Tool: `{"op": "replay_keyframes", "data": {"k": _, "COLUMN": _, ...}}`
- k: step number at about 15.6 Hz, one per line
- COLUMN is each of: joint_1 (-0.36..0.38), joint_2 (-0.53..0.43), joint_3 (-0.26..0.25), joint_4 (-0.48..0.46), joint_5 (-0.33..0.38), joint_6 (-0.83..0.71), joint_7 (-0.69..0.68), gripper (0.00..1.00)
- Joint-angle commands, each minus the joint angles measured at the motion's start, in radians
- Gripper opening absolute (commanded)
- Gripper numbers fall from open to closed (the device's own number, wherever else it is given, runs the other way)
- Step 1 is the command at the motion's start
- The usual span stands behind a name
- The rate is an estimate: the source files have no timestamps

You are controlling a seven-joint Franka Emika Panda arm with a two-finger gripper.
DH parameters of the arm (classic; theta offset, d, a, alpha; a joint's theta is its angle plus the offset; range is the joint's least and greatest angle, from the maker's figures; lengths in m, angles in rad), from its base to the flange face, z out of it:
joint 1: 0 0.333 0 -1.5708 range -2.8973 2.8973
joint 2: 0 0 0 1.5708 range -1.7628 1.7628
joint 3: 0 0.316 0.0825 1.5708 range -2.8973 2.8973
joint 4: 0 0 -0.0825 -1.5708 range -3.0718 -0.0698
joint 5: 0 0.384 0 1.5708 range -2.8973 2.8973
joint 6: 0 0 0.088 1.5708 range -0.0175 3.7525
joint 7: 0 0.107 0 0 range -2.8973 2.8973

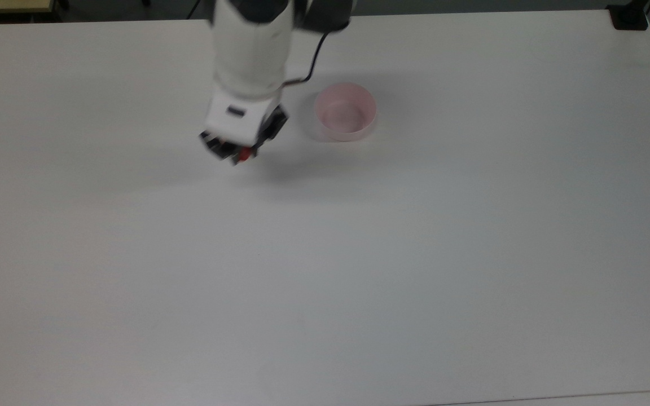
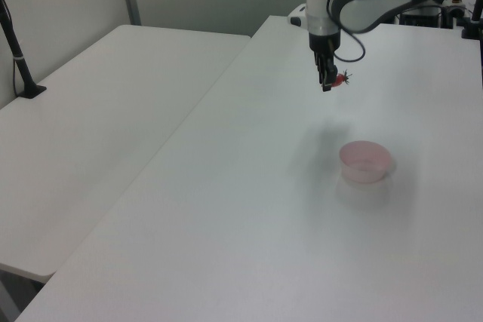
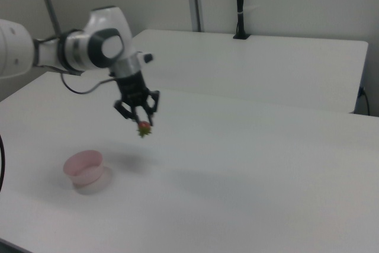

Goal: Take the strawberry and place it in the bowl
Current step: 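Lift the strawberry and carry it over the pink bowl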

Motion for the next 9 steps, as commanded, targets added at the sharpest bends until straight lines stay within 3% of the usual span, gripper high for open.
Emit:
{"op": "replay_keyframes", "data": {"k": 1, "joint_1": 0.189, "joint_2": -0.092, "joint_3": -0.060, "joint_4": -0.076, "joint_5": 0.032, "joint_6": -0.074, "joint_7": 0.086, "gripper": 0.20}}
{"op": "replay_keyframes", "data": {"k": 3, "joint_1": 0.279, "joint_2": -0.098, "joint_3": -0.082, "joint_4": -0.110, "joint_5": 0.035, "joint_6": -0.084, "joint_7": 0.131, "gripper": 0.21}}
{"op": "replay_keyframes", "data": {"k": 5, "joint_1": 0.313, "joint_2": -0.097, "joint_3": -0.082, "joint_4": -0.144, "joint_5": 0.036, "joint_6": -0.083, "joint_7": 0.146, "gripper": 0.21}}
{"op": "replay_keyframes", "data": {"k": 9, "joint_1": 0.321, "joint_2": -0.093, "joint_3": -0.065, "joint_4": -0.184, "joint_5": 0.036, "joint_6": -0.083, "joint_7": 0.149, "gripper": 0.25}}
